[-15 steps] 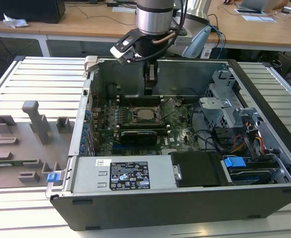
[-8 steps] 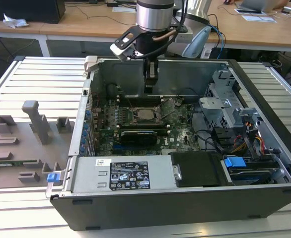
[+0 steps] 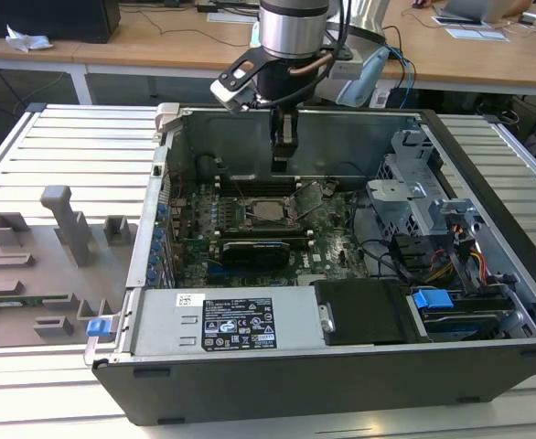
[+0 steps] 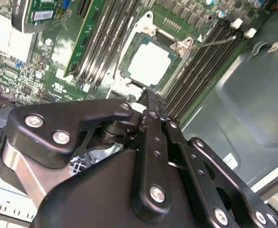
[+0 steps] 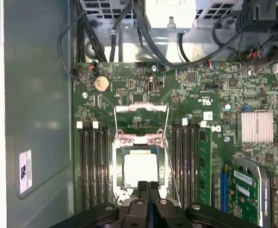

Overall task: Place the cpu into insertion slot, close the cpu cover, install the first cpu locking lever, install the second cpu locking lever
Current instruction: 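Close the cpu cover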

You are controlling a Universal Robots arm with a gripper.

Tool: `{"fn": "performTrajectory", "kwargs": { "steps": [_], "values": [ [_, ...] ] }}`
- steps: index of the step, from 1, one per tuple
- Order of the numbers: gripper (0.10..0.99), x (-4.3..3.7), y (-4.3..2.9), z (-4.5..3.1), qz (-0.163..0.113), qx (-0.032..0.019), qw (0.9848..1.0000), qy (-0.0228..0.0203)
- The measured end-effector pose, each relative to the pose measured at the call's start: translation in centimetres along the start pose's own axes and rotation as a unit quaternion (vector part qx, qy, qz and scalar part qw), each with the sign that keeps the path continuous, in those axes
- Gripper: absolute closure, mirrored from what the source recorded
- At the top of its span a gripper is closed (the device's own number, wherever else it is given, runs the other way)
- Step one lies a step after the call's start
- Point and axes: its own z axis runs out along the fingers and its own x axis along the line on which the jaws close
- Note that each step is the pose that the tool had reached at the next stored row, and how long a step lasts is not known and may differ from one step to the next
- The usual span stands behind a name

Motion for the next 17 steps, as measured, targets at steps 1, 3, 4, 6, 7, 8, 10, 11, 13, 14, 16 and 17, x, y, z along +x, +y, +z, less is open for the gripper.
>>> {"fn": "performTrajectory", "kwargs": {
  "steps": [1,3,4,6,7,8,10,11,13,14,16,17],
  "values": [
    [0.98,0.01,0.51,0.01,0.0,0.0001,1.0,0.0],
    [0.98,0.04,1.46,0.02,0.0,0.0005,1.0,0.0],
    [0.98,0.05,1.94,0.03,0.0,0.0007,1.0,-0.0001],
    [0.98,0.08,2.9,0.05,0.0,0.0012,1.0,-0.0001],
    [0.98,0.11,3.42,0.05,0.0,0.0017,1.0,-0.0001],
    [0.98,0.13,3.79,0.06,0.0,0.0021,1.0,-0.0001],
    [0.98,0.19,4.63,0.07,0.0,0.0027,1.0,-0.0002],
    [0.98,0.21,4.9,0.07,0.0,0.0028,1.0,-0.0002],
    [0.98,0.26,6.28,0.09,0.0,0.0034,1.0,-0.0002],
    [0.98,0.26,6.45,0.1,0.0,0.0034,1.0,-0.0002],
    [0.98,0.27,6.86,0.1,0.0,0.0037,1.0,-0.0002],
    [0.98,0.28,7.19,0.1,0.0,0.0039,1.0,-0.0003]
  ]
}}
